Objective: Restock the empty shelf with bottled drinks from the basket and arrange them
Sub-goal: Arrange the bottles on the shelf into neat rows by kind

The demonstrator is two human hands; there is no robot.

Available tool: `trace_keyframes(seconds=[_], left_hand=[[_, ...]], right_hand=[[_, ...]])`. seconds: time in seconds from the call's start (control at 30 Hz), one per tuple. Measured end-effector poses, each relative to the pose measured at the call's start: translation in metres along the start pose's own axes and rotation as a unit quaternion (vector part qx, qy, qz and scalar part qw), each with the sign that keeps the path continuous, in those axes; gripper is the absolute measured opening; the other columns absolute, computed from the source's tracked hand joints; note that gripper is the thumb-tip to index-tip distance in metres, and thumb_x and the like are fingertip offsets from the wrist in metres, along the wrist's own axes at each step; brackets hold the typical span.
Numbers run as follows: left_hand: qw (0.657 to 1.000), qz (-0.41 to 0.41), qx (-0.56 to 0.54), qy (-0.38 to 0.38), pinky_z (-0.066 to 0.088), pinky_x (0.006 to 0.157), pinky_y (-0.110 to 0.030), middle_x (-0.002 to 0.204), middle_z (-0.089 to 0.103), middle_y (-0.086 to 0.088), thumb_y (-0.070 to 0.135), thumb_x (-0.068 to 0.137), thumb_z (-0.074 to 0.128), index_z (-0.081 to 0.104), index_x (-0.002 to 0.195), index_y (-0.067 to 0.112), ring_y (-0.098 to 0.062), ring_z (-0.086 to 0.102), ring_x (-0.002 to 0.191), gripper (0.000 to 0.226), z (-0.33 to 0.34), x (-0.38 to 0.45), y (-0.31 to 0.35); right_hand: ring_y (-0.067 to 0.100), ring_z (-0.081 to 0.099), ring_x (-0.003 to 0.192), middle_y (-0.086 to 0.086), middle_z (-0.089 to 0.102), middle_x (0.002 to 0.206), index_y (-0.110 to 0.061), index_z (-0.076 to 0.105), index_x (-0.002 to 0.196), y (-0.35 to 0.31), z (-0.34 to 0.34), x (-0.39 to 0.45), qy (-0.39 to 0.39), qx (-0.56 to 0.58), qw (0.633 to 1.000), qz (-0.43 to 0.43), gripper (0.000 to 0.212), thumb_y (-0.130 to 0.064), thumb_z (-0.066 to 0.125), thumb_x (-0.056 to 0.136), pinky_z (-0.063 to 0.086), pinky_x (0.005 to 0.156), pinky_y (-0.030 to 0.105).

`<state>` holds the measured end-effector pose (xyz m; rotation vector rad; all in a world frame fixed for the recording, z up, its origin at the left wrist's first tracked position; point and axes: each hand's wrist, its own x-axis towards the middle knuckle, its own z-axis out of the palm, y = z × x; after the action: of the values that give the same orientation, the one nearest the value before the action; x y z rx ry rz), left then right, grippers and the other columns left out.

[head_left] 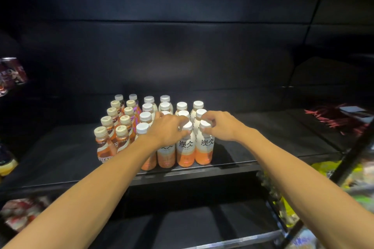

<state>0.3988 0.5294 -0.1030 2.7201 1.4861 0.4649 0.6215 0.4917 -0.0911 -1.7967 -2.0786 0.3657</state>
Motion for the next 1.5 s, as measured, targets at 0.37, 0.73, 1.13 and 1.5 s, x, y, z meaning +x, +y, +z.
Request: trace_keyframes(seconds=[0.37,0.73,1.13,1.5], left_hand=[[0.997,-0.002,-0.044,0.06,0.051,0.088,-0.044,0.093,0.073,-0.002,0.048,0.088,0.071,0.072,0.108,0.016,-0.023,0.066,0.088,0.038,0.008,0.003,0.001],[0.995,0.003,-0.025,0.092,0.046,0.091,-0.039,0.093,0.074,-0.001,0.048,0.093,0.063,0.07,0.116,0.023,-0.021,0.065,0.093,0.035,0.01,-0.007,0.005],[0.988,-0.086,-0.016,0.127,0.051,0.088,-0.046,0.107,0.074,-0.006,0.041,0.096,0.048,0.068,0.119,0.028,-0.033,0.066,0.1,0.033,-0.053,-0.063,-0.073],[0.984,-0.151,-0.063,0.074,0.053,0.084,-0.032,0.116,0.066,0.004,0.032,0.099,0.058,0.064,0.126,0.024,-0.012,0.061,0.095,0.029,-0.059,-0.122,-0.167]], right_hand=[[0.02,0.066,0.102,0.003,0.071,0.12,-0.026,0.068,0.13,0.01,0.01,0.008,0.051,-0.001,0.999,-0.001,0.048,-0.036,0.081,0.085,0.054,0.081,0.032],[0.02,0.07,0.095,0.001,0.073,0.116,-0.024,0.068,0.128,-0.001,0.016,0.003,0.085,-0.029,0.996,0.021,0.049,-0.04,0.081,0.083,0.061,0.082,0.036],[0.026,0.062,0.117,0.0,0.068,0.128,-0.024,0.061,0.134,-0.089,0.016,0.009,0.099,-0.058,0.992,-0.053,0.051,-0.049,0.068,0.09,0.051,0.091,0.04],[0.023,0.064,0.109,0.0,0.072,0.114,-0.025,0.065,0.125,-0.193,0.085,0.047,0.054,-0.056,0.987,-0.137,0.048,-0.057,0.065,0.089,0.047,0.098,0.045]])
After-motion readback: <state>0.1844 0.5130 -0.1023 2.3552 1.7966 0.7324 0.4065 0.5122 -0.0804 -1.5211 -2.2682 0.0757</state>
